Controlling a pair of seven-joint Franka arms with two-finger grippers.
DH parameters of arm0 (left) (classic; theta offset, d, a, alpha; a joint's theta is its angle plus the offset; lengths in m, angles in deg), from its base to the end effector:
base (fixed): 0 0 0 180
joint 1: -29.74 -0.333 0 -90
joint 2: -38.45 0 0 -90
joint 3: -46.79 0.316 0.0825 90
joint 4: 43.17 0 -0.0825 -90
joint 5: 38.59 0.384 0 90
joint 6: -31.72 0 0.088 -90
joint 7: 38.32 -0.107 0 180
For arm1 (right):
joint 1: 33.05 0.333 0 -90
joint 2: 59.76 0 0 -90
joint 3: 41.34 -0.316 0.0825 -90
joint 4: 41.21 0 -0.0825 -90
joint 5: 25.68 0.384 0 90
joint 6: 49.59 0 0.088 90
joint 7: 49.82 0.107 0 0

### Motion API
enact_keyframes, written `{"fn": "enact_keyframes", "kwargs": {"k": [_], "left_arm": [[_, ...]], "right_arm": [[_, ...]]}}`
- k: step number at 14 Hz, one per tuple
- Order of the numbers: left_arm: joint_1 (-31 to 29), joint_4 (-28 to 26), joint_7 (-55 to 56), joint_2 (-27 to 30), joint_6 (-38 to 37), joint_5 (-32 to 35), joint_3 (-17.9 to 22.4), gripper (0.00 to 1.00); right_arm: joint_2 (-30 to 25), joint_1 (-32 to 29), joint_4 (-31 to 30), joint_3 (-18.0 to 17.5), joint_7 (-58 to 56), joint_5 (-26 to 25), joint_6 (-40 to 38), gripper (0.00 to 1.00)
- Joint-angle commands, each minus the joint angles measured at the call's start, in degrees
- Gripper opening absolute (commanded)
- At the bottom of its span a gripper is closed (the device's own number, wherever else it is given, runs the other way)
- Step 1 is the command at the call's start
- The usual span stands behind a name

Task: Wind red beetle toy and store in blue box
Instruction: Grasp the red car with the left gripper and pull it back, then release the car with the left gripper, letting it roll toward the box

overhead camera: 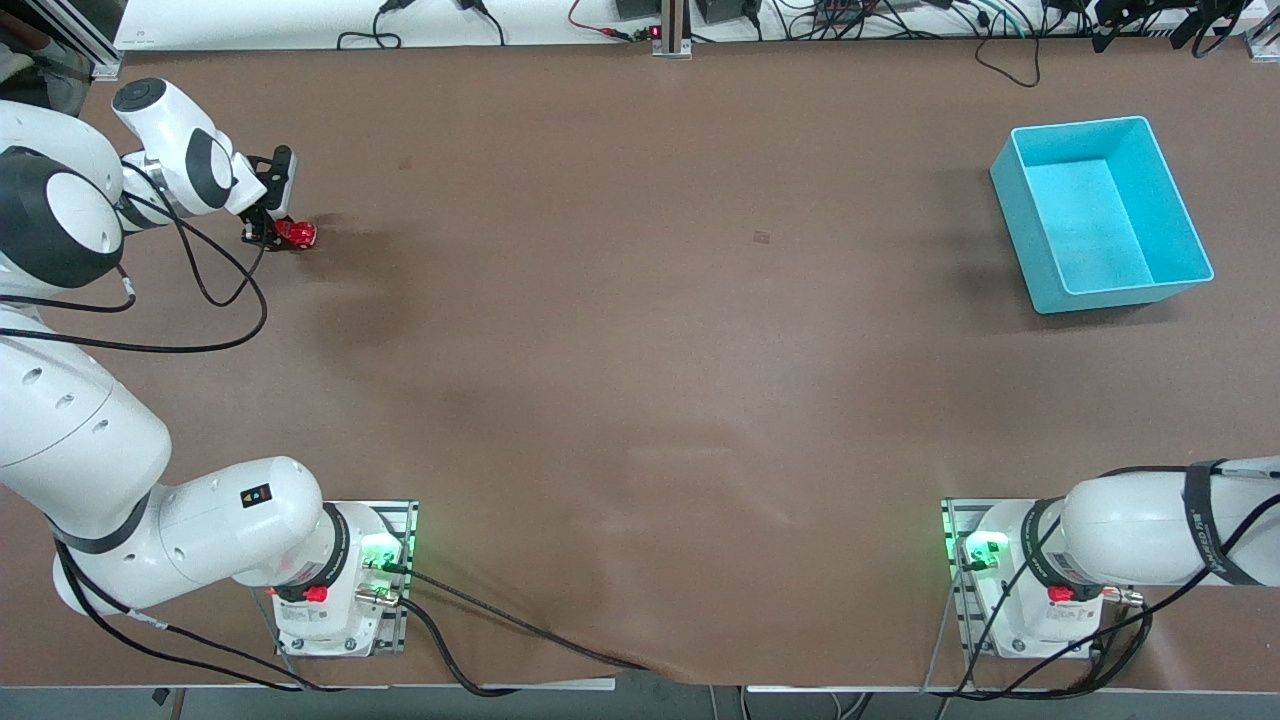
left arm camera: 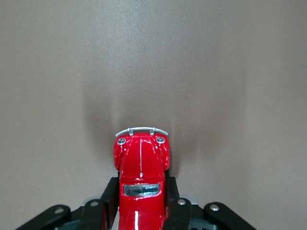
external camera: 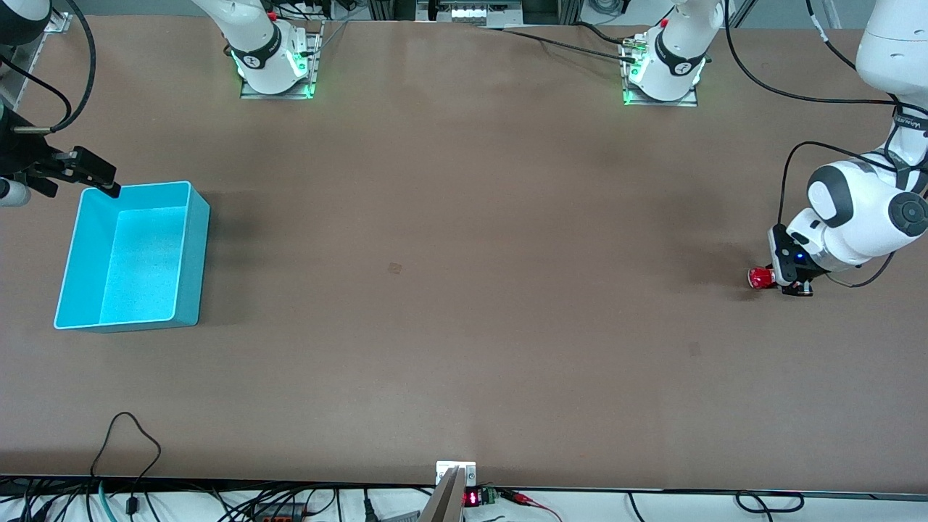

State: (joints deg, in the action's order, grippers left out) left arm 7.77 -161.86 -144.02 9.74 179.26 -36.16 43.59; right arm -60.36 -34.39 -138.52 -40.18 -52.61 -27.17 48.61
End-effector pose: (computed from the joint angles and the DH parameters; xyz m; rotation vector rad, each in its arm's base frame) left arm 0.5578 0.1889 0.1851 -2.2478 2.1929 -0.0082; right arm 0.5603 -0.0269 0.5823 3.1146 0.0131 0.0386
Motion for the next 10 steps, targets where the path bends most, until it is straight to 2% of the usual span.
{"fn": "enact_keyframes", "kwargs": {"k": [1,3,5,8,10], "left_arm": [[-0.3,2.1,-1.1,-4.0,0.8,1.1,-0.8,0.28],[-0.2,2.1,-1.1,-4.0,0.7,1.0,-0.9,0.34],[-0.3,2.1,-1.1,-3.2,0.5,1.1,-0.9,1.00],[-0.2,2.4,-0.5,0.7,-2.2,0.6,-1.9,1.00],[-0.2,4.4,1.7,4.5,-9.5,0.3,-4.1,1.00]], "right_arm": [[0.1,-0.1,0.4,-0.2,-0.5,-0.7,-0.6,1.00],[0.1,-0.1,0.4,-0.2,-0.5,-0.7,-0.6,1.00],[0.1,-0.1,0.4,-0.2,-0.5,-0.7,-0.6,1.00],[0.1,-0.1,0.4,-0.2,-0.5,-0.7,-0.6,1.00],[0.1,-0.1,0.4,-0.2,-0.5,-0.7,-0.6,1.00]]}}
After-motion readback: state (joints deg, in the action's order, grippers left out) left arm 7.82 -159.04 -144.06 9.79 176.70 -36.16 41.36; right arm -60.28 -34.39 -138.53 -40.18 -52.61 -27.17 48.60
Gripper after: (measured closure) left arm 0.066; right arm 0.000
